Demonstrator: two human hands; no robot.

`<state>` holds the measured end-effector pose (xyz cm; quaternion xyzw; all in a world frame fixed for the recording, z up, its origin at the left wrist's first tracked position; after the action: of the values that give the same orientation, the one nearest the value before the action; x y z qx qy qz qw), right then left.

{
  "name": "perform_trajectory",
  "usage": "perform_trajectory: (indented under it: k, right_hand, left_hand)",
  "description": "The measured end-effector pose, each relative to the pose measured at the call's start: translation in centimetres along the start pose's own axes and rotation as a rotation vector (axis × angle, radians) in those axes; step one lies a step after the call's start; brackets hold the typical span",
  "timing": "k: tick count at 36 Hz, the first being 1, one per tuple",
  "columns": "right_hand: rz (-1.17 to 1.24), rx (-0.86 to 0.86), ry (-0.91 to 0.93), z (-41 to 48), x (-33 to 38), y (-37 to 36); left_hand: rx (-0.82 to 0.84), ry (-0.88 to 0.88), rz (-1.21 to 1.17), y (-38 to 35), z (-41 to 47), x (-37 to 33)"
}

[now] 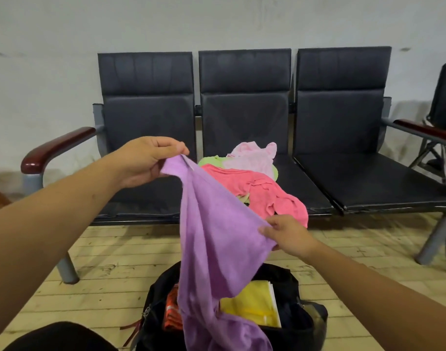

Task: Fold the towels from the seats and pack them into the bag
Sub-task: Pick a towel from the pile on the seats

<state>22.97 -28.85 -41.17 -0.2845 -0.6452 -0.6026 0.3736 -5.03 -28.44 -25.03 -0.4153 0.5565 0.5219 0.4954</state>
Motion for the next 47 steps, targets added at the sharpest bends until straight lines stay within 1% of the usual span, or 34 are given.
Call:
perform_trajectory:
  k: [2,4,6,7,9,11,12,14,17,20,25,28,29,32,34,40,42,45,47]
  right_hand:
    - [0.161,-0.09,-0.069,0.2,-1.0,1.5]
    - [0.297,-0.165,-0.119,0.6,-1.3,3.0]
    - [0.403,-0.231,-0.121,0.9,-0.6,4.3]
    - [0.407,-0.263,-0.098,0.9,0.0,5.0]
    - [0.336,-0.319,-0.013,1.2,1.7,6.2]
    - [0.279,-0.347,0.069,1.2,3.8,6.8]
    - [0.276,-0.349,0.097,1.4,4.7,6.9]
    - [0.264,-0.327,0.138,1.6,6.2,6.9]
    - [0.188,-0.239,0.203,1.6,8.6,6.3]
    - [0.143,-0.192,0.254,1.1,10.9,5.9]
    - [0.251,-0.047,0.229,0.0,13.0,4.1]
    - [0.321,0.025,0.193,-0.4,13.5,3.2]
    - [0.282,0.038,0.198,-0.4,13.7,2.9]
    - [0.046,0.042,0.294,-1.0,14.6,2.4]
    - [0.004,0.038,0.348,-1.4,15.1,2.5]
    - [-0.053,0.041,0.408,-1.5,15.1,3.2]
    - [-0.07,0.044,0.402,-1.5,15.1,3.4]
    - [-0.124,0.048,0.388,-1.2,14.6,3.9]
    - [-0.184,0.053,0.376,-1.1,14.4,4.2]
  left_hand:
    - [0.007,0.02,-0.039,0.5,-0.3,0.6]
    - [0.066,0.033,-0.091,0.3,-0.6,0.9]
    - [0.126,0.041,-0.07,-0.3,-0.9,0.8]
    - [0.139,0.035,-0.003,-0.6,-0.9,0.8]
    - [0.159,-0.014,0.229,-1.4,-1.0,0.4]
    - [0.163,-0.09,0.475,-2.3,-1.1,-0.1]
    - [0.157,-0.121,0.537,-2.7,-1.1,-0.4]
    - [0.132,-0.165,0.583,-3.5,-1.0,-0.9]
    - [0.095,-0.249,0.649,-4.6,-0.8,-1.5]
    - [0.068,-0.304,0.691,-5.5,-0.5,-1.7]
    - [0.143,-0.303,0.64,-7.7,-0.4,-1.6]
    - [0.191,-0.308,0.658,-8.7,-0.5,-1.7]
    - [0.213,-0.309,0.67,-9.0,-0.6,-1.7]
    - [0.245,-0.331,0.739,-9.6,-0.7,-1.7]
    - [0.254,-0.342,0.805,-9.8,-0.6,-1.7]
    - [0.274,-0.311,0.82,-9.1,-0.3,-1.0]
    - [0.36,-0.268,0.866,-8.8,-0.3,0.1]
    - [0.522,-0.15,1.035,-7.8,-0.7,3.2]
    - [0.548,-0.085,1.096,-6.8,-0.8,4.7]
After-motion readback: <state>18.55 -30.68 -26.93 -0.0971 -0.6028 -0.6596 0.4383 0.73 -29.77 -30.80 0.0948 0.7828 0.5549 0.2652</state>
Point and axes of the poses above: each hand's wrist, its own z-axis towards the middle knuckle, its own y-axis out of the back of the hand, x = y × z, the point moved 8 cm from there along z, towards the middle knuckle, and after that the axes turned 3 degrees about -x, right-handed, at the moved point
